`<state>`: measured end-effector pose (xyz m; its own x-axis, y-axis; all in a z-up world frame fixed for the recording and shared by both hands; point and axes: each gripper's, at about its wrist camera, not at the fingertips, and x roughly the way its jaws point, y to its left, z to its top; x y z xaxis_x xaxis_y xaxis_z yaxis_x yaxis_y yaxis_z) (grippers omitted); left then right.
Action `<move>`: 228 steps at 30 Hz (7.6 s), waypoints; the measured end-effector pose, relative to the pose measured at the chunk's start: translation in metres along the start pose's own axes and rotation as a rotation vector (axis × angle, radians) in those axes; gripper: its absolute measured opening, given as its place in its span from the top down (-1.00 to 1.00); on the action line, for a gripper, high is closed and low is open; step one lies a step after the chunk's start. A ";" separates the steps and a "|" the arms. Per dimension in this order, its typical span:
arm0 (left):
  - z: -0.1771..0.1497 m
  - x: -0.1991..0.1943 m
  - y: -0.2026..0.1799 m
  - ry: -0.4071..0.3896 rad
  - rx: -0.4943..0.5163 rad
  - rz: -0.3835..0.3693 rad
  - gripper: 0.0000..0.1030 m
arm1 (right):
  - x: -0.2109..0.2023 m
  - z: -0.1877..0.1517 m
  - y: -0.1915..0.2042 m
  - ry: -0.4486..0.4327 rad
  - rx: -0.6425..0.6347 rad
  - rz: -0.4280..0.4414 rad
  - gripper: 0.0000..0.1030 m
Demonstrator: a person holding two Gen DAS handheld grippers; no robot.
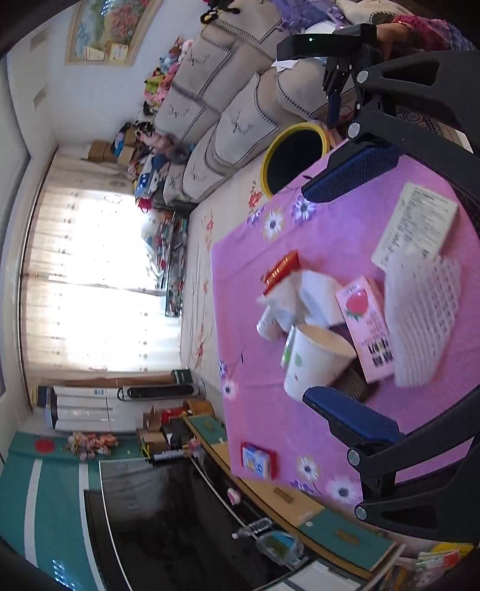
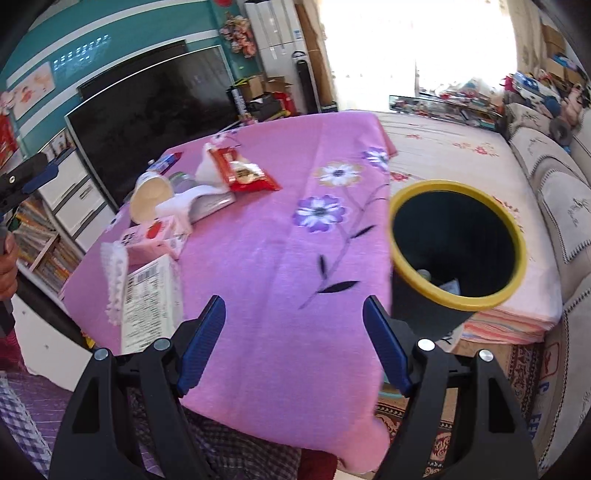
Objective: Collect trash
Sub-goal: 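Move the right gripper to the white printed box and grasp it, then carry the white box over the bin and release it with the right gripper, then grasp the white foam fruit net with the left gripper and lift, then carry the foam net over the bin and open the left gripper, then grasp the red snack wrapper with the right gripper and lift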
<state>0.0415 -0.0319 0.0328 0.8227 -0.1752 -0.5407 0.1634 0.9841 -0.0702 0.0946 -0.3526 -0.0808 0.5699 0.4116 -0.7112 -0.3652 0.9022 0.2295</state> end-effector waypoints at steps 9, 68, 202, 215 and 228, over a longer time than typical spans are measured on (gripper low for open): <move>-0.048 -0.027 0.069 0.017 -0.146 0.036 -0.91 | 0.020 -0.019 0.113 -0.014 -0.282 0.102 -0.77; -0.059 0.027 0.028 0.142 -0.104 -0.016 -0.91 | 0.082 0.067 -0.165 0.125 0.248 -0.413 -0.33; -0.029 0.058 0.021 0.038 0.000 0.086 -0.91 | 0.008 0.033 -0.019 -0.097 0.099 -0.217 -0.70; -0.049 0.032 0.082 0.038 -0.107 0.154 -0.91 | 0.108 0.116 0.074 -0.067 -0.176 -0.038 -0.14; -0.052 0.059 0.063 0.100 -0.100 0.120 -0.91 | 0.146 0.133 0.076 -0.004 -0.217 -0.069 0.41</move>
<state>0.0723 0.0214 -0.0470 0.7743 -0.0568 -0.6302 0.0081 0.9968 -0.0799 0.2484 -0.2072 -0.0787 0.6017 0.3512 -0.7174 -0.4748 0.8795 0.0323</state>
